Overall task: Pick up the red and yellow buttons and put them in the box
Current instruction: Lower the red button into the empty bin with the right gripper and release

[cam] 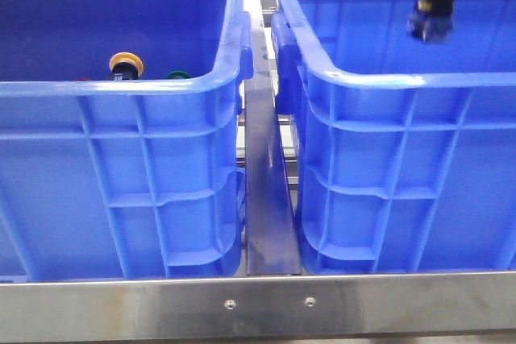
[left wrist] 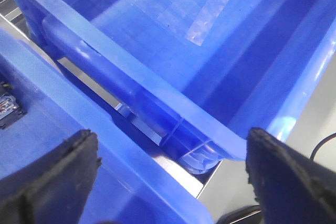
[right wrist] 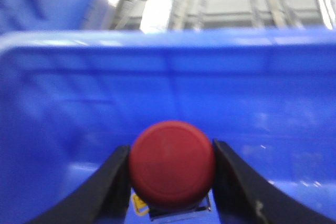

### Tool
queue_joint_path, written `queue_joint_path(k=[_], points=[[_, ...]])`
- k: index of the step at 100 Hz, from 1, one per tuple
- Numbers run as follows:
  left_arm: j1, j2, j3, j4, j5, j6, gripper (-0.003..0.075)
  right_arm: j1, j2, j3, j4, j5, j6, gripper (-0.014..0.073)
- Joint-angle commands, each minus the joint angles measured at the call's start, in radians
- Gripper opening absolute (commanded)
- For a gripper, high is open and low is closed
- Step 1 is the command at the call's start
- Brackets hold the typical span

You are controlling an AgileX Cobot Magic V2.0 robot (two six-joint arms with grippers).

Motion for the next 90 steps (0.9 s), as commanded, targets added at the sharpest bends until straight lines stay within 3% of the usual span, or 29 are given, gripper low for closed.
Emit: queue_joint_path(k=[1,16,58,90], points=[[-0.007,-0.034,-0.028,-0.020,-0.062,0.001,0.0545,-0.003,0.014,-0.030,0.012,-0.104,-0.011,0.0213],[-0.007,-0.034,-0.028,-0.022,-0.062,0.001,0.0545,-0.003,0.086,-0.037,0.013,-0.161,-0.007,0.0213],[-0.007,-0.034,-0.028,-0.022,-0.062,0.001,0.0545,-0.003,0.271,-0.185,0.042,-0.128,-0.001,0.0213],[-0.007,-0.034,-0.028,-0.022,-0.062,0.001,0.0545,-0.003,0.309,-0.188,0.042,-0.122,-0.001,0.0235]])
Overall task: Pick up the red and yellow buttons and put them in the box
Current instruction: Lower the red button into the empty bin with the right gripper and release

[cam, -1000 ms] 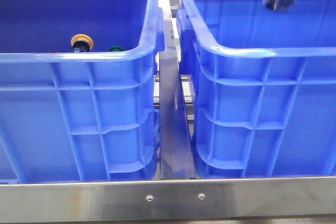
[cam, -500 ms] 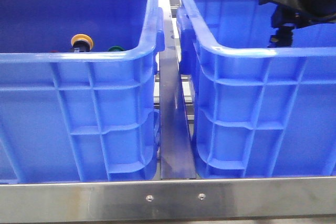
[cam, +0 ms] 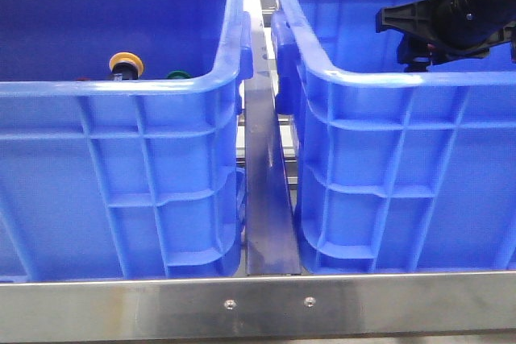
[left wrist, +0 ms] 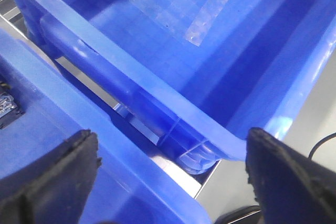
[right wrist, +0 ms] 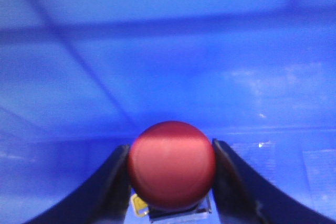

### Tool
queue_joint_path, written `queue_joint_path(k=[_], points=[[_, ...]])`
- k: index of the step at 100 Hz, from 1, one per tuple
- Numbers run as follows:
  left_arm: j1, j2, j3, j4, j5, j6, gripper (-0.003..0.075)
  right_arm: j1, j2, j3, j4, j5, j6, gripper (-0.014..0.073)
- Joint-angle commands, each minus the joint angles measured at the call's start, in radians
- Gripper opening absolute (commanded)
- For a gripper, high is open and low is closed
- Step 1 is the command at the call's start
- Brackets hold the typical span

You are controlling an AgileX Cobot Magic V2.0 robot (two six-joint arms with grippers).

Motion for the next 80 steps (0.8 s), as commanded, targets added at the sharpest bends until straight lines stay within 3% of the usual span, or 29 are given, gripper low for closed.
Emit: queue_joint_path(k=[1,19,25,54,80], points=[[-0.007,-0.034,-0.028,-0.015,-0.062,0.001,0.0545,-0.003,-0.034,-0.027,0.001,-0.019,0.001,0.0239],[-0.007,-0.034,-0.028,-0.015,-0.062,0.001,0.0545,-0.003,-0.034,-0.027,0.001,-0.009,0.001,0.0439],[-0.007,-0.034,-0.028,-0.015,-0.062,0.001,0.0545,-0.003,-0.034,-0.027,0.001,-0.009,0.001,0.0468],[-0.007,-0.034,-0.028,-0.015,-0.062,0.001,0.0545,-0.004,-0.092,-0.009,0.001,0.001,0.000,0.0470],[-0.007,-0.034,-0.028,-0.015,-0.064,0.001,0.0545,-0.004,-0.279,0.147,0.001,-0.027,-0.003,0.0468]])
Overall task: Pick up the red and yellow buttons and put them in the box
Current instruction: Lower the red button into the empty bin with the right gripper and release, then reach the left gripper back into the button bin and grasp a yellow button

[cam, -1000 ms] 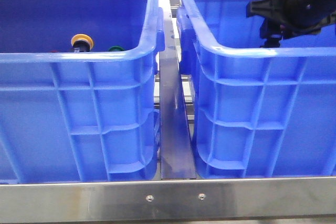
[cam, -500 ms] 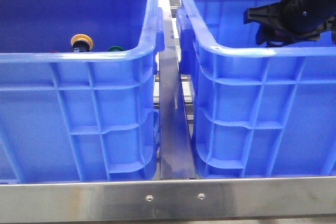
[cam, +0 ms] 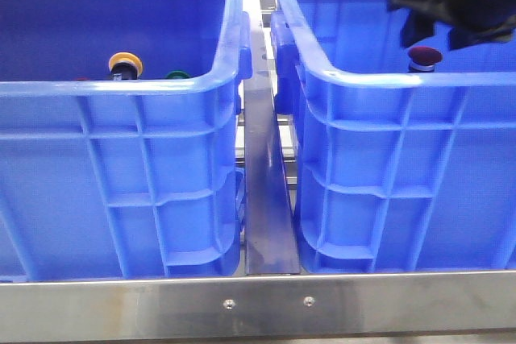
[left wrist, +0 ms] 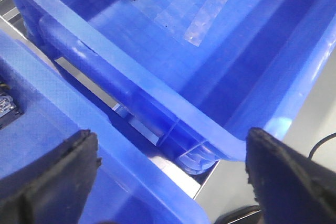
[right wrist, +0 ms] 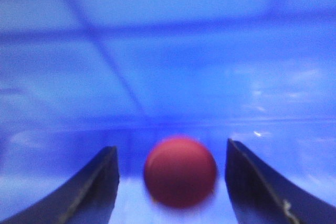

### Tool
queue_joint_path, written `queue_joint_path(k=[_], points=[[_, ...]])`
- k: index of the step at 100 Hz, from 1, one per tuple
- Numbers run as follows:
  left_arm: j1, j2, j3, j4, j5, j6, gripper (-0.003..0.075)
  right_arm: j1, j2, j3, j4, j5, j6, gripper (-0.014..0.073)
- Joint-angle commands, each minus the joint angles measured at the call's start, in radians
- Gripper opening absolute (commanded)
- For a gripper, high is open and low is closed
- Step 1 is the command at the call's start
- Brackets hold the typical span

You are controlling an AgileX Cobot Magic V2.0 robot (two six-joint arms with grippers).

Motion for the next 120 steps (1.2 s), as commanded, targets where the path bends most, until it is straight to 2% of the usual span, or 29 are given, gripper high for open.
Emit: queue_joint_path(k=[1,39,44,61,72,83,96,120], points=[[-0.007,-0.034,-0.028,-0.015,-0.064,0.001,0.0545,-0.004,-0.120,0.037,0.000,-0.046,-0.003,0.0468],[-0.007,-0.034,-0.028,-0.015,-0.064,0.001,0.0545,-0.004,-0.558,0.326,0.000,0.027,-0.005,0.0452],[-0.007,-0.034,-0.028,-0.015,-0.064,0.001,0.0545,-0.004,-0.619,0.361,0.000,0.043,-0.005,0.0409],[-0.005,-0.047,-0.036,-0.015,-0.065,-0.008,0.0545,-0.004,-0.847,0.480,-0.001,0.079,-0.005,0.0157],[0.014,-0.049,-0.036,-0.015,-0.056,-0.020,0.0543,-0.004,-0.980,0.537,-0.001,0.112,-0.005,0.0080],[0.065,-0.055,-0.036,-0.006,-0.036,-0.081,0.0543,-0.004,-1.098,0.570,-0.001,0.167,-0.005,0.0068],[0.165,-0.055,-0.050,0.056,0.017,-0.239,0.0543,-0.004,-1.177,0.578,-0.001,0.234,-0.005,0.0068],[0.361,0.036,-0.174,0.099,0.279,-0.391,0.0543,-0.004,-1.193,0.578,-0.001,0.264,-0.005,0.0068]])
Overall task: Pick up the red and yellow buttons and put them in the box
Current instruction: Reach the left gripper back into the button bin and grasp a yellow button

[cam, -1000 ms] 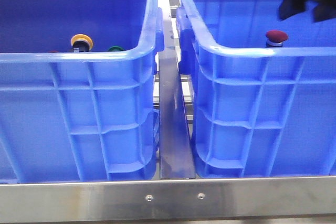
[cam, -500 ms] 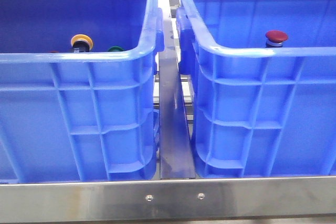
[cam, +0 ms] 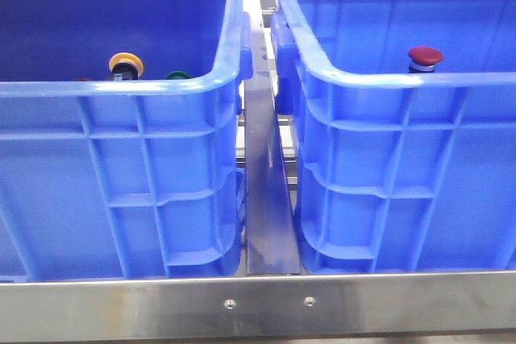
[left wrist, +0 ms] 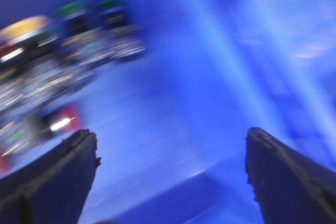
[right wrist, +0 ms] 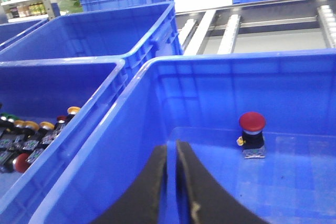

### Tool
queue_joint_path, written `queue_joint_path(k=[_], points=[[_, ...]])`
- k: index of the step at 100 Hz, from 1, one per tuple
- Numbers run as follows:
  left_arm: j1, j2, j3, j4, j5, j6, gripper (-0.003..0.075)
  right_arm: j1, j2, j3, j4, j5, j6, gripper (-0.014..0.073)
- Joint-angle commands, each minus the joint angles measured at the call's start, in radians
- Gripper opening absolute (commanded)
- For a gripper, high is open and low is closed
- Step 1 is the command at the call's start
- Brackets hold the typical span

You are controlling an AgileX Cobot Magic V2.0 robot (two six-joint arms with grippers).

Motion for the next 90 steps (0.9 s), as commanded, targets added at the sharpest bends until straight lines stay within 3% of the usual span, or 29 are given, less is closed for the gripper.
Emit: queue_joint_path(k=[1,23,62,90], points=[[0.064,0.025,-0.088,0.006,0.071,-0.081,0.0543,-0.004,0.003,-0.026,0.006,-0.023,-0.005,0.0068],[0.169,0.222,-0.273,0.006,0.260,-0.084,0.0543,-0.004,0.003,-0.026,0.006,-0.023,-0.005,0.0068],[0.184,0.506,-0.450,-0.001,0.255,-0.054,0.0543,-0.004,0.003,-0.026,0.006,-0.023,-0.005,0.0068],[0.196,0.588,-0.482,-0.001,0.186,-0.054,0.0543,-0.004,0.003,-0.026,0.006,-0.023,-0.005,0.0068]])
